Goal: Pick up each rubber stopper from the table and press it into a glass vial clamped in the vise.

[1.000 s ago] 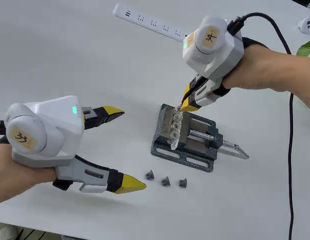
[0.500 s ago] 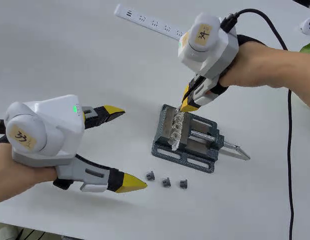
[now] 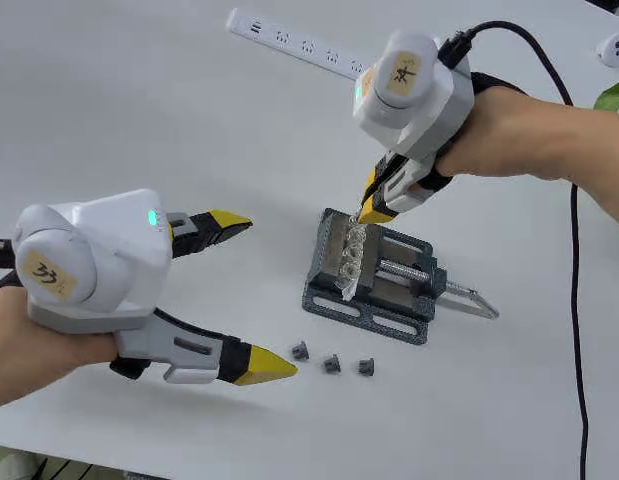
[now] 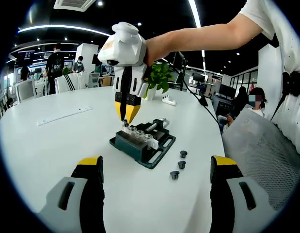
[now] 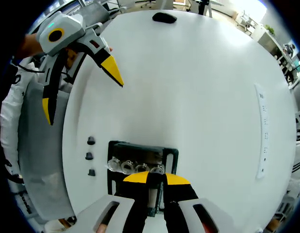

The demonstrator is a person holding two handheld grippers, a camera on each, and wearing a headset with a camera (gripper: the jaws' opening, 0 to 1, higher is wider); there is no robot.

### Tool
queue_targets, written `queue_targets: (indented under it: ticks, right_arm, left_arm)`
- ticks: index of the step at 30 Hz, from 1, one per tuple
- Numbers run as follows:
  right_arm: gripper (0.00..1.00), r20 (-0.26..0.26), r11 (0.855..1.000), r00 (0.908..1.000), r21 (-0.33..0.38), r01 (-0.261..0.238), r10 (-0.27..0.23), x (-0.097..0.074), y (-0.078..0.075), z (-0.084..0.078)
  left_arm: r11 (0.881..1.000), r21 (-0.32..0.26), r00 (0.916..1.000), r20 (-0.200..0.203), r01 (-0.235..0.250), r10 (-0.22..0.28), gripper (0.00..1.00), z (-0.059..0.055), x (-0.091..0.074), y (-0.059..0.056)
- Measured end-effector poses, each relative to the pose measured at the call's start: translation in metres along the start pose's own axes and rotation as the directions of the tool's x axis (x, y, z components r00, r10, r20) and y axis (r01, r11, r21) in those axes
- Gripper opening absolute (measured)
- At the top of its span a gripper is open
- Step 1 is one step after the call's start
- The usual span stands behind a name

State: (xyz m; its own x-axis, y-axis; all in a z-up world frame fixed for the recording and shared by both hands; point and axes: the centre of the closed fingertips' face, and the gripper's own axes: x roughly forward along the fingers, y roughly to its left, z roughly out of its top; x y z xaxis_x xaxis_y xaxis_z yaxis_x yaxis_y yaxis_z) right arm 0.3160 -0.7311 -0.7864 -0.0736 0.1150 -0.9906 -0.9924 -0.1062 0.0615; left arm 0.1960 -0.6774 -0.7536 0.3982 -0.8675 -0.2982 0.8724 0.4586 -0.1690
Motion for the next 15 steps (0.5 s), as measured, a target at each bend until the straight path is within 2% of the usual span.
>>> queue_targets:
  ticks: [15]
  right_arm:
    - [0.09,0.050,1.000,0.9987,0.012,0.005,-0.006,0.0000,-0.0006,0.0019]
  left_arm:
    - [1.000,-0.002,1.0000,-0.002,-0.004,0.004,0.90,-0.0009,-0.0018,0.0008]
